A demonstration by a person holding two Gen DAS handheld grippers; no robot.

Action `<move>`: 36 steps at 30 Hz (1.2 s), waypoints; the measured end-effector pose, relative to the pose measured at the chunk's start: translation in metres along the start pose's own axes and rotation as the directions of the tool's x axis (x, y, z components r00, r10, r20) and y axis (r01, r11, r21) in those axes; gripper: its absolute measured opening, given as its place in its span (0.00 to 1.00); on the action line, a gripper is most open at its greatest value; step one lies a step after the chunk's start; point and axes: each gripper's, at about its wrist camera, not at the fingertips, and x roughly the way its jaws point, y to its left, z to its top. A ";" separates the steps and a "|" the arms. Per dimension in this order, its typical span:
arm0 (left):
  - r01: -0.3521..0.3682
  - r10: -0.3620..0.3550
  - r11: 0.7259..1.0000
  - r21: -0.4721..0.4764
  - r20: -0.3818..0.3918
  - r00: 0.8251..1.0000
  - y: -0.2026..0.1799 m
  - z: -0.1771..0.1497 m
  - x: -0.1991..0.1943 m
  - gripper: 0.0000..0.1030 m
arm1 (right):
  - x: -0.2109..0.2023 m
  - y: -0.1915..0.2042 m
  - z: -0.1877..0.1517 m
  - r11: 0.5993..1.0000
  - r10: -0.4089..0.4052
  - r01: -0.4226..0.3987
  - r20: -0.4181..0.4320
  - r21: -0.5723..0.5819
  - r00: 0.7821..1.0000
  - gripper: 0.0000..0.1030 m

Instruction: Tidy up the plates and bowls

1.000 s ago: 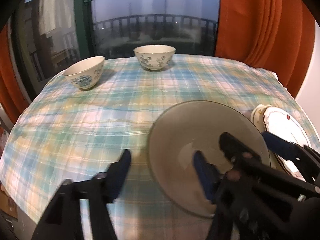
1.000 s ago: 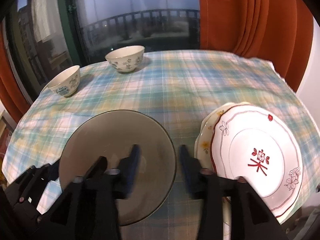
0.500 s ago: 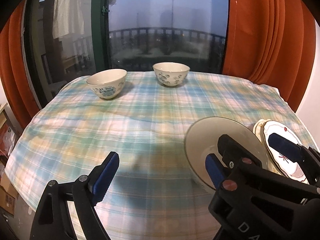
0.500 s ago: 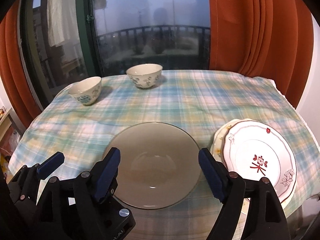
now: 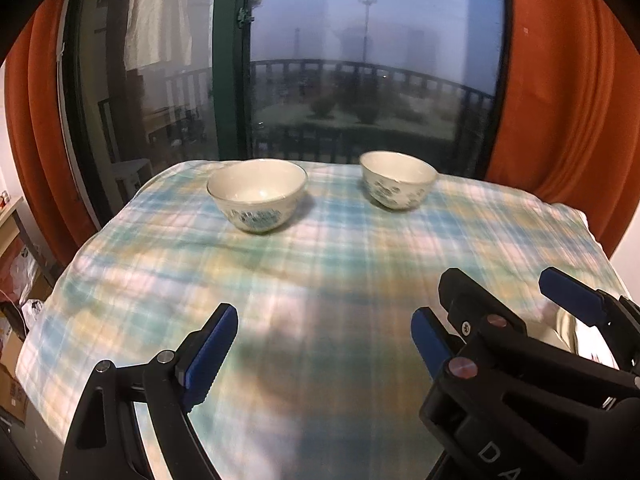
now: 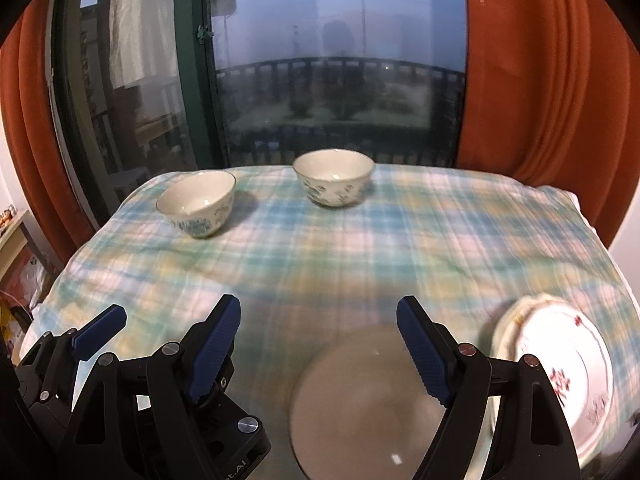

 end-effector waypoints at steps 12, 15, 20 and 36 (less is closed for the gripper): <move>-0.034 0.034 0.999 -0.012 0.010 0.999 0.037 0.073 0.059 0.87 | 0.065 0.037 0.075 1.000 0.017 -0.017 -0.008 -0.024 1.000 0.81; -0.040 0.040 0.999 -0.017 -0.004 0.999 0.048 0.088 0.073 0.87 | 0.081 0.047 0.091 1.000 0.023 -0.023 -0.010 -0.018 1.000 0.81; -0.075 0.075 0.997 0.007 -0.019 0.997 0.069 0.111 0.094 0.87 | 0.107 0.067 0.114 0.999 0.045 -0.045 -0.031 -0.023 0.999 0.81; -0.121 0.127 0.991 0.061 -0.100 0.987 0.106 0.131 0.186 0.68 | 0.208 0.110 0.141 0.995 0.094 -0.098 -0.116 -0.030 0.989 0.79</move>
